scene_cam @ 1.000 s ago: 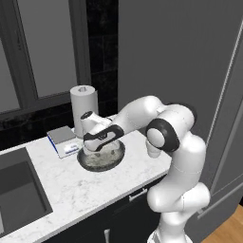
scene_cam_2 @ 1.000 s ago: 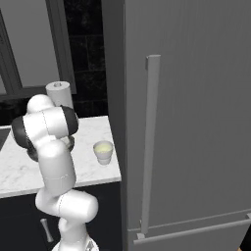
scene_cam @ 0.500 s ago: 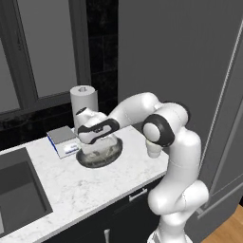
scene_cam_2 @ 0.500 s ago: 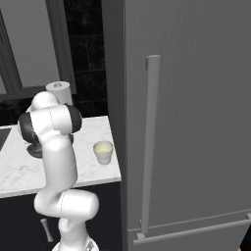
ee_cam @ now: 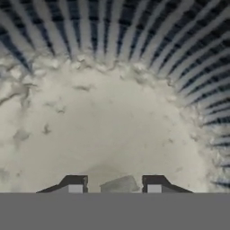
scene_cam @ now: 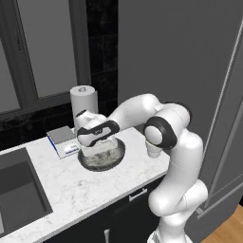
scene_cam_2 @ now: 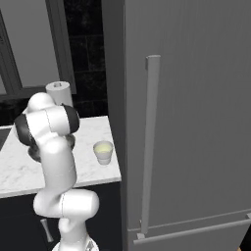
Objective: Grab a lemon wedge from the fridge and one ice cube from the ice bowl, and put them in the glass of lemonade.
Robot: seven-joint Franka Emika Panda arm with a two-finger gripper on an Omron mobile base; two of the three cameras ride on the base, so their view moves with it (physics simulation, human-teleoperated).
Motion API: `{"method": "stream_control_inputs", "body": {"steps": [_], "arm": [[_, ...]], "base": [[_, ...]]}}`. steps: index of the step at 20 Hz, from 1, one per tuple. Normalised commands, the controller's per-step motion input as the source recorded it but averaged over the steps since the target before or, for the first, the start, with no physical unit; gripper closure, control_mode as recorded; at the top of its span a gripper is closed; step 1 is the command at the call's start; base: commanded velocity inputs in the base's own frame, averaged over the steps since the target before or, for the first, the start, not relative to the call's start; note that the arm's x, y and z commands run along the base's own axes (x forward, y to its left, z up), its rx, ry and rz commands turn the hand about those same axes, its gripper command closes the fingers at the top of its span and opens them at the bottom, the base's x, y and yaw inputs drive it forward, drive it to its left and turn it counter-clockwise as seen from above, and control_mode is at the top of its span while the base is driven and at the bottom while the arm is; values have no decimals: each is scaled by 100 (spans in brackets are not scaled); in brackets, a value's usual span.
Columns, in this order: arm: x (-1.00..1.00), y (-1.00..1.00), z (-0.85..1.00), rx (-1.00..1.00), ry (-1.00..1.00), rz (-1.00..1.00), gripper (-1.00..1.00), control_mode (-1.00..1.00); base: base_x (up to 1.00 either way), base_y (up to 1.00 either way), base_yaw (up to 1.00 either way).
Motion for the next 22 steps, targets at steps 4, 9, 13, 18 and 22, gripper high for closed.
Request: {"method": "stream_control_inputs", "body": {"steps": [4,9,13,18,22], "arm": [[-6,0,-13,0,-5,-10,100,-100],[-16,0,12,0,-12,-8,100,-100],[-45,-8,56,0,-14,-7,100,-100],[-39,-41,57,0,-12,-4,100,-100],[-28,-71,55,0,-9,-5,100,-100]], "base": [[0,0,0],[0,0,0],[0,0,0],[0,0,0],[0,0,0]]}}
